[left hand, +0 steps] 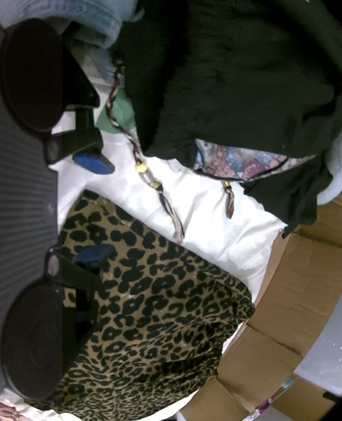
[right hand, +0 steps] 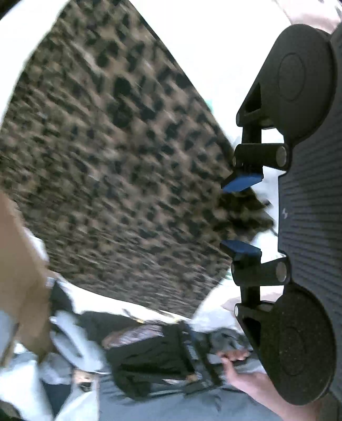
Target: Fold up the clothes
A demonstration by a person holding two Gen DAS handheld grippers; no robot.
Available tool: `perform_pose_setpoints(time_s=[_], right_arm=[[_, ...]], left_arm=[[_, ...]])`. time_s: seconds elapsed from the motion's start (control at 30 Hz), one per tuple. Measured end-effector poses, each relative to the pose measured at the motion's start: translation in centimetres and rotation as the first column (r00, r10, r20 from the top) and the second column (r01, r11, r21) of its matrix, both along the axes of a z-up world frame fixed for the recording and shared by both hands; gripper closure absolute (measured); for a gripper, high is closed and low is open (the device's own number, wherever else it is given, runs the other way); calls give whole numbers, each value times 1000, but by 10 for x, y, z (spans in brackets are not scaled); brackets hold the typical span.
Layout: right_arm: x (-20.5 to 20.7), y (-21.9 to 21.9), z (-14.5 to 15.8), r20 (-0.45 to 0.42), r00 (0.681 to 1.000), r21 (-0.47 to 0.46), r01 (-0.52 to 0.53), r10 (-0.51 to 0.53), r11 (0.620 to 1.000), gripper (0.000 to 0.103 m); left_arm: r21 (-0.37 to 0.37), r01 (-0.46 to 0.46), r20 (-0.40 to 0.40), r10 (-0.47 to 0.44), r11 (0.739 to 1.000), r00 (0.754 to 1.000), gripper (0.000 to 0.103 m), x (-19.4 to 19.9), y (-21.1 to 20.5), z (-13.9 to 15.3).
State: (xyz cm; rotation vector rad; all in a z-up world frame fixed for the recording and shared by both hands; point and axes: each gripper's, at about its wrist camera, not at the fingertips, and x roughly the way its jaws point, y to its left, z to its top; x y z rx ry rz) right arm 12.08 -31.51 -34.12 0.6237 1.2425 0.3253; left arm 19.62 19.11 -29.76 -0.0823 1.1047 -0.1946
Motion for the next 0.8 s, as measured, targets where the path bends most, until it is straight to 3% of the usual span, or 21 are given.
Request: perform_pose_setpoints(time_s=[0.2,0.43,0.8], right_arm=[[7,-61,8,123,983,-150,152,-134,977,54],[12,-117,1,227,955,-347,262,-190,900,54],[12,-163,-21,273,929,-373,342,-251,863,54]], left_arm=[[4,-38,4,38,999,999,38,-2,0,-2],[-8,-88,15,88,996,996,37,-2,-4,-5],[25,-38,1,38,999,999,34,-3,-14,-11]])
